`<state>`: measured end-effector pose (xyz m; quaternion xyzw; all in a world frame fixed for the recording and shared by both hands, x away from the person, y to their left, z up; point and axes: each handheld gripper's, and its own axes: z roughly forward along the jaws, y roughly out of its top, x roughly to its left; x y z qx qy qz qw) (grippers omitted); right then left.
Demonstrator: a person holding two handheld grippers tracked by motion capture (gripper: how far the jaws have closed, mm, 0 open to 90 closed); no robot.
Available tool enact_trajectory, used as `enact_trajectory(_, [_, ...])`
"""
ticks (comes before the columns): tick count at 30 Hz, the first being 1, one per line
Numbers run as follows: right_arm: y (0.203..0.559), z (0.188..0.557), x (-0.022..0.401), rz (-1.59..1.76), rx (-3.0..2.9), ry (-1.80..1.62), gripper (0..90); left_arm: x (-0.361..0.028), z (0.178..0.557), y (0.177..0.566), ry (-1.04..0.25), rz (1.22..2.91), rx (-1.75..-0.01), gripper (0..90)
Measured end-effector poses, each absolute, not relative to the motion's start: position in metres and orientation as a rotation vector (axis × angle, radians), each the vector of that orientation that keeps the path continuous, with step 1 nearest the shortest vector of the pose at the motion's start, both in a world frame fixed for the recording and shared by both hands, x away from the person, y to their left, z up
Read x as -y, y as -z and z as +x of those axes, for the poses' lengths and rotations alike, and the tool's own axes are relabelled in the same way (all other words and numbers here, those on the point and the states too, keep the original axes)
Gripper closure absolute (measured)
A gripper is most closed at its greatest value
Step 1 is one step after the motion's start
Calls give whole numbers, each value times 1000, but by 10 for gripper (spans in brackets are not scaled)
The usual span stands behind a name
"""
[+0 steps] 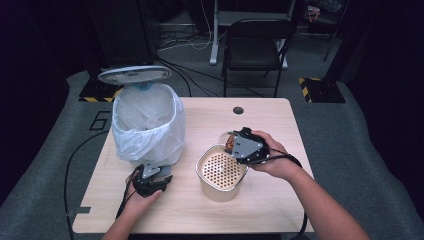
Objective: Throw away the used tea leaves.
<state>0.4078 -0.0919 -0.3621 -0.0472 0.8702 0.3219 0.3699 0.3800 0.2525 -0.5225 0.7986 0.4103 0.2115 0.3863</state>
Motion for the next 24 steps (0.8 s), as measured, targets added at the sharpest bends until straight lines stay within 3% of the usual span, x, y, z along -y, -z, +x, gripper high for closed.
enact_trajectory(24, [391,368,67,-739,-1749,-222,462,-253,380,522,-538,2034,-1044,449])
